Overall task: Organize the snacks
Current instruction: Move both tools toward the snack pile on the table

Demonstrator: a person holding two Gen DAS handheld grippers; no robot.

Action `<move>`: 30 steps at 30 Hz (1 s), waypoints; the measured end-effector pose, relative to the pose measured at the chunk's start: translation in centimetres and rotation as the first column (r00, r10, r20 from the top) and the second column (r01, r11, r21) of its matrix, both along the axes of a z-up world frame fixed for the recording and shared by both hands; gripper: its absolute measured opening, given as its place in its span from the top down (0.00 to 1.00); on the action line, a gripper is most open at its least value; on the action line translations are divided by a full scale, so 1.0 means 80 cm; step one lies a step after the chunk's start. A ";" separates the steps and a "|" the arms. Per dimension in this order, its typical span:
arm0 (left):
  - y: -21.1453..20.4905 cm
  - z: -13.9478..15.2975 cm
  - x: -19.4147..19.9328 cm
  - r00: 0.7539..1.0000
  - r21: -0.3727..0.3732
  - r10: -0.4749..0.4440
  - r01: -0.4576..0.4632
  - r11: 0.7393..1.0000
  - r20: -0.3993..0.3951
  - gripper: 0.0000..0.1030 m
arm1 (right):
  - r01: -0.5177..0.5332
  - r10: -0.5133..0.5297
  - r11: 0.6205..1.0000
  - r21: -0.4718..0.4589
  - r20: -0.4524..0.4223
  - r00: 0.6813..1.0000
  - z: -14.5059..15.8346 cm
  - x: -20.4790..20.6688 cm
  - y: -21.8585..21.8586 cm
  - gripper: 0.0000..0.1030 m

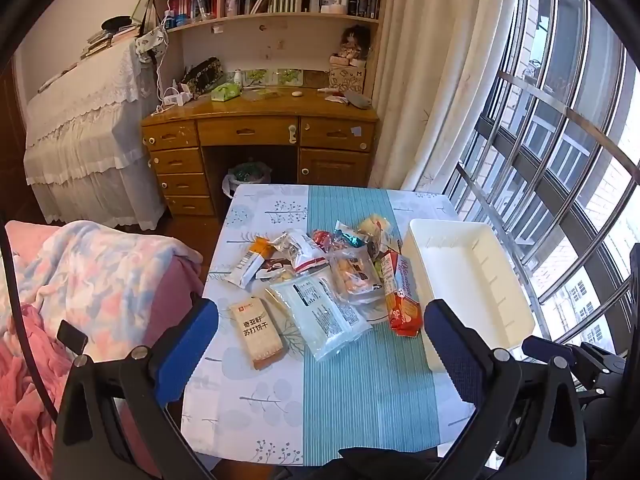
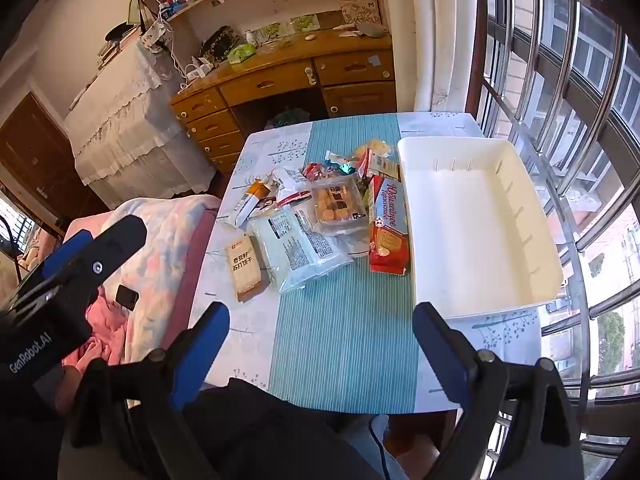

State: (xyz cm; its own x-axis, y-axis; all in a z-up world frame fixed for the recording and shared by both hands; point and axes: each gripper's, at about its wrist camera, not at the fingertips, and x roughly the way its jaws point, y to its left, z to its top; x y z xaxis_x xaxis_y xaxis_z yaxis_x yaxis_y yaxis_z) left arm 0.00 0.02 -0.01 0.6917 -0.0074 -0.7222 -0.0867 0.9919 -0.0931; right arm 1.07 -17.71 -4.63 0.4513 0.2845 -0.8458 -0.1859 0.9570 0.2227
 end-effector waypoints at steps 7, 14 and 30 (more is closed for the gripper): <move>-0.009 -0.014 0.000 1.000 -0.008 -0.008 0.008 1.000 -0.001 0.01 | -0.009 0.009 1.000 0.005 -0.005 1.000 -0.002 0.001 -0.006 0.09; -0.032 -0.022 0.002 1.000 -0.005 -0.004 0.004 1.000 -0.026 0.01 | -0.029 0.029 0.999 0.016 0.006 1.000 -0.007 0.003 -0.021 0.09; -0.054 -0.036 -0.017 0.995 -0.006 0.078 -0.079 0.997 -0.070 0.01 | -0.128 0.127 0.991 0.051 0.021 0.992 -0.022 0.012 -0.041 0.09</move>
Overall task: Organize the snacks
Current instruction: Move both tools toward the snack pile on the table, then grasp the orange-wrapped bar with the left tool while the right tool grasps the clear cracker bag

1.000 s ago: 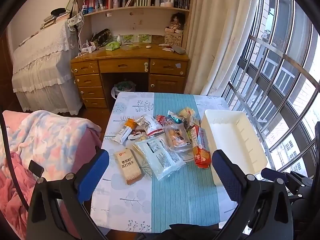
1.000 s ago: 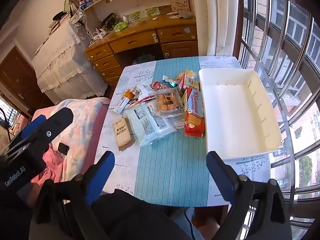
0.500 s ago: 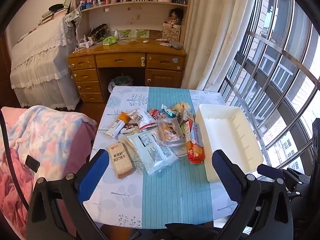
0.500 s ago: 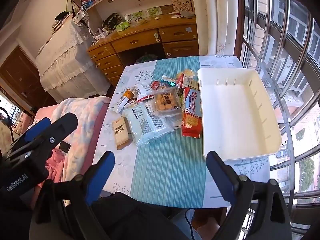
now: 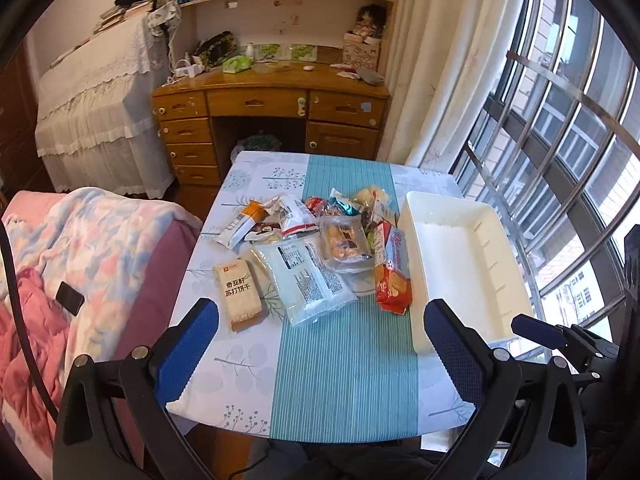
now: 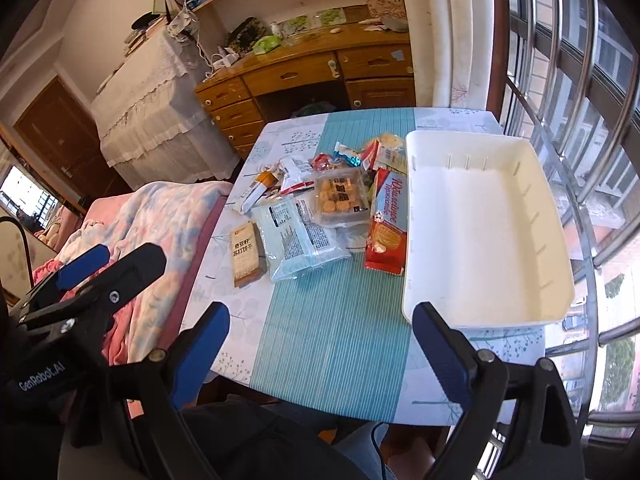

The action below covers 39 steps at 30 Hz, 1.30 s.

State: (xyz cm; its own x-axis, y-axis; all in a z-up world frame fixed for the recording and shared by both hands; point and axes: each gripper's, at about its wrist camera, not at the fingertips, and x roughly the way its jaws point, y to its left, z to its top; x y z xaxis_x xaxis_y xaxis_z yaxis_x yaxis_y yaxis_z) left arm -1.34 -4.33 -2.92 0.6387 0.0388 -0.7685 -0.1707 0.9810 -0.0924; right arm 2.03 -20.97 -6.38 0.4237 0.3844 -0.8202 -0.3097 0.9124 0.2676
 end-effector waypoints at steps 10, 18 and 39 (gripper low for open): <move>0.012 0.019 -0.002 0.998 0.017 0.050 -0.050 0.999 0.024 0.01 | -0.060 0.059 0.998 0.019 0.045 0.997 0.008 0.010 0.013 0.09; 0.023 0.006 0.022 1.000 -0.005 0.016 -0.016 1.000 -0.014 0.01 | -0.022 0.022 1.000 -0.003 0.011 1.000 0.000 0.023 0.018 0.09; 0.157 -0.074 0.154 0.955 -0.094 -0.195 0.178 0.980 -0.224 0.02 | 0.197 -0.213 0.971 -0.136 -0.112 0.971 -0.052 0.080 0.137 0.09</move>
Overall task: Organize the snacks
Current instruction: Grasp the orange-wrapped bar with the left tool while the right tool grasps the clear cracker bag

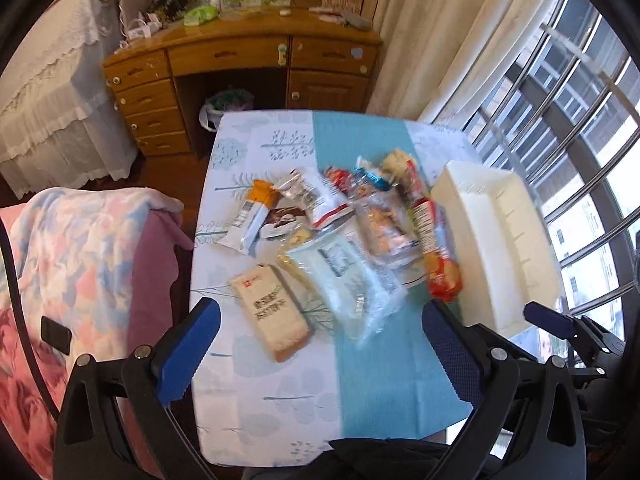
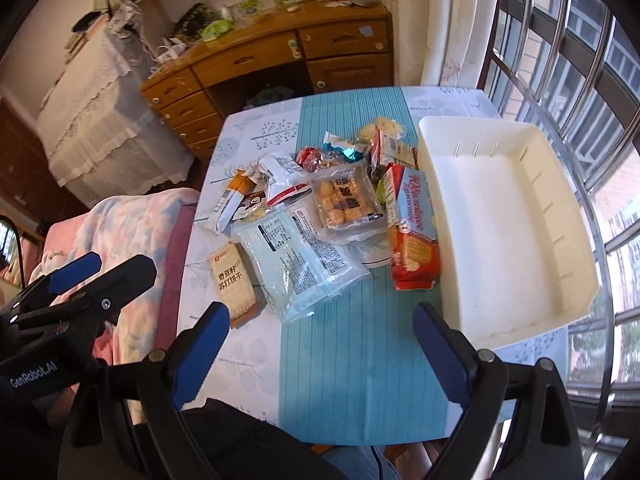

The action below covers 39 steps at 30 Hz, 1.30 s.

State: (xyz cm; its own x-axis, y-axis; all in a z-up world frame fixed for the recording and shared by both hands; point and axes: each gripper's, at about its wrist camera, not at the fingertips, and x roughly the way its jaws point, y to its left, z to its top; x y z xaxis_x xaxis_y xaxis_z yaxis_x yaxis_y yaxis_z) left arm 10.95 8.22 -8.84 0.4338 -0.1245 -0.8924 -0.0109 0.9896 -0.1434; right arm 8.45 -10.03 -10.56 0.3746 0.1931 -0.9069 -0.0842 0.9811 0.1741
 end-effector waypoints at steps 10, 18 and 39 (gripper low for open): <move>0.063 -0.085 0.095 0.986 0.043 -0.091 0.098 0.994 -0.140 0.02 | 0.102 -0.103 0.992 -0.068 -0.009 0.995 -0.047 0.034 0.054 0.09; 0.088 -0.171 0.172 0.968 0.047 -0.122 0.135 0.990 -0.218 0.02 | 0.068 -0.068 0.988 -0.140 0.010 0.998 -0.096 0.049 0.095 0.09; 0.099 -0.289 0.252 0.943 0.079 -0.102 0.134 0.988 -0.316 0.16 | -0.154 0.181 0.811 -0.564 -0.008 0.983 -0.224 0.069 0.165 0.09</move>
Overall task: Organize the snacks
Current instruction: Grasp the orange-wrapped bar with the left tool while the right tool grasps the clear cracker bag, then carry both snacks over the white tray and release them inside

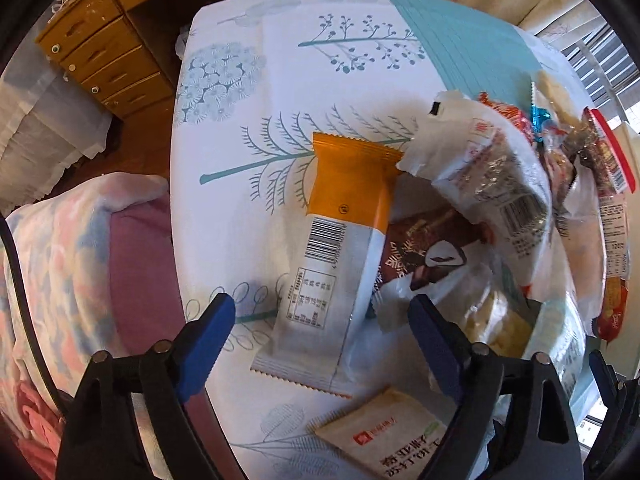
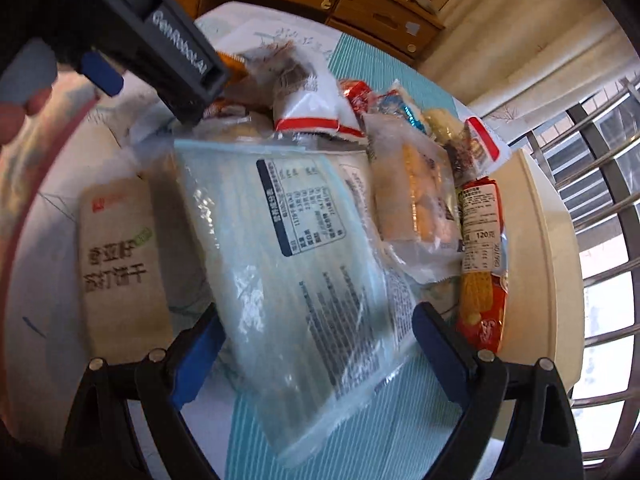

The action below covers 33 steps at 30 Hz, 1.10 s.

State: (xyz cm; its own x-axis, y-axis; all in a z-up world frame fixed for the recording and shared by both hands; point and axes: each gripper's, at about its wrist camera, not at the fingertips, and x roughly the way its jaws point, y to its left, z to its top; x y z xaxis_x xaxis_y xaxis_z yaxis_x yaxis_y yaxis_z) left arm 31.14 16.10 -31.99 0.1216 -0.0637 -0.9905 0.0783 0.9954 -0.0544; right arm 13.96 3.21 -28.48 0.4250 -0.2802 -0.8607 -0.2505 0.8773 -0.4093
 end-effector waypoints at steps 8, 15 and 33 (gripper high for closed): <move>0.006 -0.012 0.003 1.000 0.019 -0.005 0.005 1.000 0.009 0.23 | -0.004 0.005 0.999 0.045 -0.025 1.000 -0.007 0.008 -0.002 0.19; -0.011 -0.002 -0.001 0.998 0.017 -0.050 0.049 0.999 0.042 0.59 | 0.006 -0.005 1.000 0.023 -0.026 1.000 0.004 0.003 -0.007 0.46; -0.025 0.066 -0.065 0.995 0.012 -0.099 0.099 0.995 0.015 0.63 | 0.268 -0.212 0.932 0.245 -0.230 0.950 0.052 -0.046 -0.051 0.65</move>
State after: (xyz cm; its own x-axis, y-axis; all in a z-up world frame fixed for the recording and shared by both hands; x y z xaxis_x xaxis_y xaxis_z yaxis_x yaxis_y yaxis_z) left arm 25.96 14.11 -26.68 0.1307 -0.0654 -0.9893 0.1774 0.9833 -0.0415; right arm 10.30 -0.84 -24.30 0.1885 -0.0976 -0.9772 -0.0694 0.9912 -0.1123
